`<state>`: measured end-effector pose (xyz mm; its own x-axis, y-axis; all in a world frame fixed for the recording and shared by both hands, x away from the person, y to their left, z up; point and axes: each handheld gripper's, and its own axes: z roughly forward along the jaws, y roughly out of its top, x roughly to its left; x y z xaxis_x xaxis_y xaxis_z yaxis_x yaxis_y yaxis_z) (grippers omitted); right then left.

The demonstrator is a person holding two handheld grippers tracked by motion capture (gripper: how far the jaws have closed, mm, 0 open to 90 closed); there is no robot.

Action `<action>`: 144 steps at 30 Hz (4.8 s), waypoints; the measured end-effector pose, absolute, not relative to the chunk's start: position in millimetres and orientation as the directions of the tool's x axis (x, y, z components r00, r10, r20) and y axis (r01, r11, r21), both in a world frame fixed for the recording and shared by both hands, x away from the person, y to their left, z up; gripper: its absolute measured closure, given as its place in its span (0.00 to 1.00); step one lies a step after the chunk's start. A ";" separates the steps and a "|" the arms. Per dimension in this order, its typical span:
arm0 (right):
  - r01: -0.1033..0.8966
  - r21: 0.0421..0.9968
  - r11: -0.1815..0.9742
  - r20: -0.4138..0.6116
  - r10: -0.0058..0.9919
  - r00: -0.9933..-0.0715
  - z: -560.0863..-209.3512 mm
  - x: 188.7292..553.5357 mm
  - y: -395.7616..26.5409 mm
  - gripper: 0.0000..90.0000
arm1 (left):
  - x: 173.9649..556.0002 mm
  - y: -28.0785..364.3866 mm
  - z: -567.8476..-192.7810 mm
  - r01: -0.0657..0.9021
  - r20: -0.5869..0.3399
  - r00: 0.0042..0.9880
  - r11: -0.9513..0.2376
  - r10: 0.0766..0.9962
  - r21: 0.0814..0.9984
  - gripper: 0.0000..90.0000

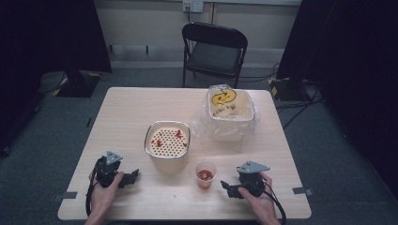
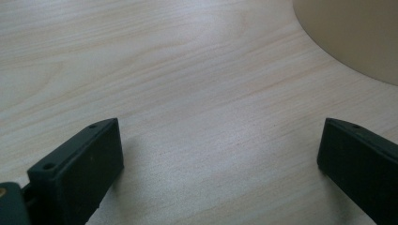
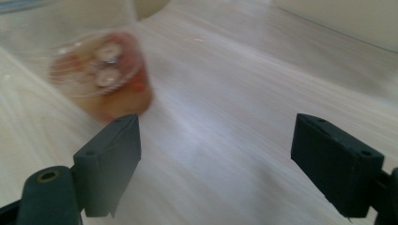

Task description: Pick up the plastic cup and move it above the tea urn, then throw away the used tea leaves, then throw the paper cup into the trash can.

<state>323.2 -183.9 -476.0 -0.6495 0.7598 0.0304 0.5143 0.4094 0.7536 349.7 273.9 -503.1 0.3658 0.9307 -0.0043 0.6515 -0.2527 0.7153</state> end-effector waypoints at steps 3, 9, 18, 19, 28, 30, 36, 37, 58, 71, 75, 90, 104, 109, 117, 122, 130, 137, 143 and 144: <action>0.494 0.747 0.445 0.024 0.724 -0.689 -478.2 319.2 -171.7 0.16 | 349.7 273.9 -503.1 0.651 -0.004 0.366 -0.253 0.931 0.715 0.00; 0.457 0.752 0.474 0.021 0.676 -0.737 -476.2 317.1 -152.6 0.16 | 349.7 273.9 -503.1 0.652 -0.004 0.366 -0.253 0.931 0.715 0.00; 0.404 0.766 0.500 0.009 0.619 -0.785 -474.2 322.7 -132.6 0.16 | 349.8 273.9 -503.1 0.651 -0.004 0.366 -0.254 0.930 0.715 0.00; 0.403 0.767 0.499 0.013 0.616 -0.788 -474.9 323.7 -131.3 0.17 | 349.8 273.9 -503.1 0.651 -0.004 0.366 -0.253 0.931 0.715 0.00; 0.410 0.770 0.488 0.031 0.614 -0.789 -477.6 332.8 -119.6 0.22 | 349.7 273.9 -503.1 0.652 -0.004 0.366 -0.253 0.931 0.715 0.00; 0.419 0.767 0.485 0.041 0.614 -0.788 -479.1 335.5 -117.4 0.26 | 349.8 273.9 -503.1 0.651 -0.004 0.366 -0.253 0.931 0.715 0.00; 0.405 0.766 0.500 0.037 0.594 -0.803 -483.3 338.5 -111.6 0.37 | 349.8 273.9 -503.1 0.651 -0.004 0.366 -0.253 0.931 0.715 0.00; 0.405 0.764 0.502 0.036 0.594 -0.804 -483.5 338.7 -110.9 0.37 | 349.8 273.9 -503.1 0.652 -0.004 0.366 -0.253 0.930 0.715 0.00; 0.418 0.779 0.467 0.053 0.616 -0.786 -475.7 346.8 -117.8 0.48 | 348.9 274.0 -503.0 0.651 -0.005 0.370 -0.255 0.929 0.715 0.00; 0.396 0.793 0.464 0.013 0.637 -0.771 -429.0 354.3 -123.5 0.48 | 349.0 274.1 -503.0 0.651 -0.006 0.371 -0.255 0.929 0.715 0.00; 0.379 0.809 0.449 0.002 0.643 -0.766 -411.2 358.4 -125.2 0.48 | 349.0 274.1 -503.0 0.651 -0.005 0.370 -0.255 0.929 0.715 0.00; 0.293 0.831 0.474 -0.095 0.638 -0.764 -354.8 382.7 -104.6 0.48 | 349.0 274.2 -502.9 0.651 -0.005 0.371 -0.256 0.929 0.714 0.00; 0.176 0.759 0.627 -0.307 0.582 -0.752 -329.7 408.6 -59.3 0.49 | 349.0 274.1 -503.0 0.650 -0.005 0.370 -0.256 0.929 0.715 0.00; 0.142 0.705 0.694 -0.397 0.553 -0.733 -326.7 417.0 -44.2 0.50 | 349.0 274.2 -502.9 0.651 -0.005 0.371 -0.256 0.929 0.714 0.00; 0.086 0.585 0.806 -0.527 0.459 -0.715 -327.7 426.4 -20.1 0.50 | 349.0 274.2 -503.0 0.651 -0.005 0.370 -0.256 0.929 0.715 0.00; 0.064 0.504 0.861 -0.603 0.404 -0.687 -331.3 433.1 -11.8 0.50 | 349.0 274.2 -502.9 0.650 -0.004 0.371 -0.257 0.929 0.715 0.00; 0.050 0.401 0.915 -0.680 0.334 -0.653 -336.1 440.9 -1.8 0.50 | 349.0 274.2 -502.9 0.650 -0.004 0.371 -0.257 0.929 0.715 0.00; 0.022 0.268 0.963 -0.774 0.229 -0.591 -341.2 443.3 5.5 0.50 | 349.1 274.2 -503.0 0.650 -0.004 0.371 -0.257 0.929 0.715 0.00; -0.007 0.178 0.984 -0.824 0.145 -0.547 -344.2 441.4 10.7 0.51 | 349.1 274.2 -503.0 0.650 -0.005 0.371 -0.256 0.929 0.715 0.00; -0.008 0.172 0.985 -0.827 0.140 -0.544 -344.9 440.9 11.5 0.51 | 349.0 274.2 -503.0 0.651 -0.005 0.371 -0.256 0.929 0.715 0.00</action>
